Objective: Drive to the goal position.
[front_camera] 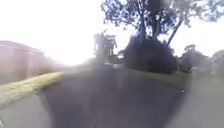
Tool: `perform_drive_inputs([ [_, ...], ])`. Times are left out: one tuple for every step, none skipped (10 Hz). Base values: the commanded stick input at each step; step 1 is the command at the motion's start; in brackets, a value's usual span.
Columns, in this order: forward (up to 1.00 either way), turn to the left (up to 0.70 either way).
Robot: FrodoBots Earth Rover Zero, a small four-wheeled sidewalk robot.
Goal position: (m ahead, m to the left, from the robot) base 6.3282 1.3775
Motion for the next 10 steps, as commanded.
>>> perform_drive_inputs([
  [1.0,0.0],
  [1.0,0.0],
  [1.0,0.0],
  [1.0,0.0],
  [1.0,0.0],
  [1.0,0.0],
  [1.0,0.0],
  [1.0,0.0],
  [1.0,0.0],
  [1.0,0.0],
])
